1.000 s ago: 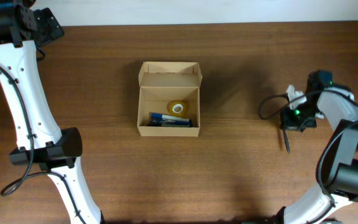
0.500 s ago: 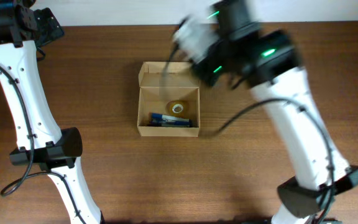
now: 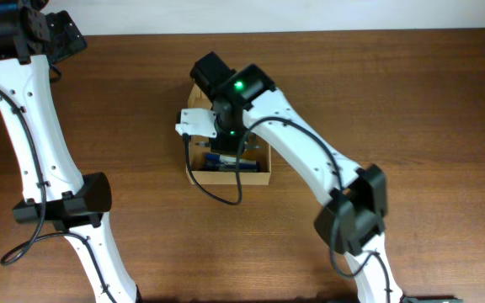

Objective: Pack container
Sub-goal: 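Place the clear pen into the box and withdraw the right gripper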

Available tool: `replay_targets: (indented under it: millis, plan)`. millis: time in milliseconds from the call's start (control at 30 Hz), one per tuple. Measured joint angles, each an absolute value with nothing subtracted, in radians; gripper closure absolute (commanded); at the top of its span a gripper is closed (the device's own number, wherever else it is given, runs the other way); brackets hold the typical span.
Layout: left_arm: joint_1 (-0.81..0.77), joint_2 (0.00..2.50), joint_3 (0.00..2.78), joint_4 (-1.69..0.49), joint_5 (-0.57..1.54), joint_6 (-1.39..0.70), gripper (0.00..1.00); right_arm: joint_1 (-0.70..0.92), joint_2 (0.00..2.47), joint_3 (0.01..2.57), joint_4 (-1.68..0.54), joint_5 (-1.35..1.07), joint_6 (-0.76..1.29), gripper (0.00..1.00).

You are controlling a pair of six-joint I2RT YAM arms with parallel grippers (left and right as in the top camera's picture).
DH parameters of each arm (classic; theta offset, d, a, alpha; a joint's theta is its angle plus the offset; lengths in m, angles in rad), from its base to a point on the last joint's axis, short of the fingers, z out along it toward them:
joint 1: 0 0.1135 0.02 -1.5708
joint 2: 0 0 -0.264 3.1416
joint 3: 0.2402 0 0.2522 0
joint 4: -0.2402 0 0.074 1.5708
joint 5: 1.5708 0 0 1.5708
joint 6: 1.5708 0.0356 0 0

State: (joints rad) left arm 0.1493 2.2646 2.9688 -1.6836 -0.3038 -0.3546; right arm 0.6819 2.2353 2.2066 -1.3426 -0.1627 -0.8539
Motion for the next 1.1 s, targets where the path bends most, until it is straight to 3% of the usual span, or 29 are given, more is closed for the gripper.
replay_targets:
  millis: [433,500,600,867,1100]
  plan:
    - [0.149,2.265,2.969,-1.684,-0.303,-0.355,0.0,0.669,2.432,2.202,-1.285,-0.194,-0.846,0.96]
    - [0.149,2.265,2.969,-1.684,-0.304,-0.355,0.0,0.667,2.432,2.202,-1.285,-0.198,-0.841,0.79]
    - [0.149,2.265,2.969,-1.684,-0.304,-0.355,0.0,0.664,2.432,2.202,-1.285,-0.201,-0.814,0.63]
    - [0.149,2.265,2.969,-1.684,-0.304,-0.355,0.0,0.663,2.382,2.204,-1.287,-0.151,-0.624,0.56]
    - [0.149,2.265,2.969,-1.684,-0.304,-0.355,0.0,0.642,2.093,2.343,-1.285,-0.021,-0.334,0.5]
